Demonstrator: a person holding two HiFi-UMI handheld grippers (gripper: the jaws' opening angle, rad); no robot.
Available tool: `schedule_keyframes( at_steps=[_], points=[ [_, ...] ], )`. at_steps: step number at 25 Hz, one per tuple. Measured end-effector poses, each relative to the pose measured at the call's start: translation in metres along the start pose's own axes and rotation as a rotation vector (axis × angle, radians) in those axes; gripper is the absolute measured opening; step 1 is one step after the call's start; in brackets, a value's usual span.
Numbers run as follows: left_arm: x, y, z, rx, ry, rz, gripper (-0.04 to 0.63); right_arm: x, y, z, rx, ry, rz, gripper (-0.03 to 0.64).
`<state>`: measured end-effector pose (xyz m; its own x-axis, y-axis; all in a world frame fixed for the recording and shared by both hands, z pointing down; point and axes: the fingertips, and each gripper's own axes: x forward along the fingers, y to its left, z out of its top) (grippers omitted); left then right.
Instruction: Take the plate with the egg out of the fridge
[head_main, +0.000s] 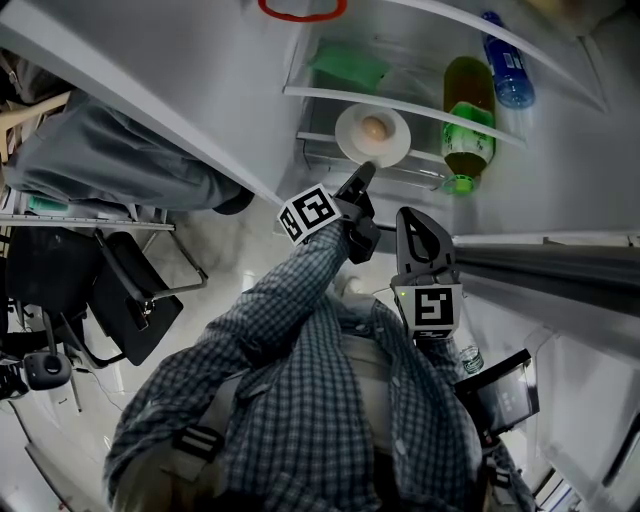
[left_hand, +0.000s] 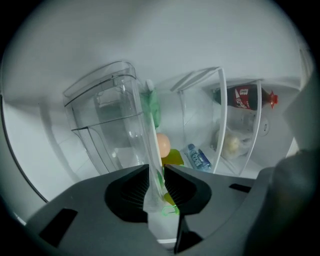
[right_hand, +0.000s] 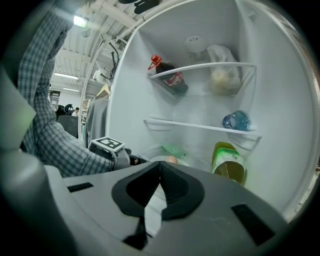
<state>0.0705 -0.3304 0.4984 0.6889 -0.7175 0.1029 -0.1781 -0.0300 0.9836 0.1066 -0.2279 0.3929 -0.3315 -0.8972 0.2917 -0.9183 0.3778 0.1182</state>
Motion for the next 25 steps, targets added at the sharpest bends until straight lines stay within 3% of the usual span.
schedule_keyframes(
  at_steps=[9,13,25],
  points=[
    [0.003,0.003,0.003,-0.104,-0.027,-0.018,0.075,-0.001,0.001,-0.004,-0.004,0.008,0.006,0.006],
    [0.003,0.0,0.006,-0.119,-0.043,-0.03,0.029,-0.002,0.002,-0.008,0.012,0.03,0.006,0.006],
    [-0.001,-0.001,0.004,-0.175,-0.058,-0.034,0.021,0.001,0.003,-0.011,-0.01,0.024,0.013,0.006]
  ],
)
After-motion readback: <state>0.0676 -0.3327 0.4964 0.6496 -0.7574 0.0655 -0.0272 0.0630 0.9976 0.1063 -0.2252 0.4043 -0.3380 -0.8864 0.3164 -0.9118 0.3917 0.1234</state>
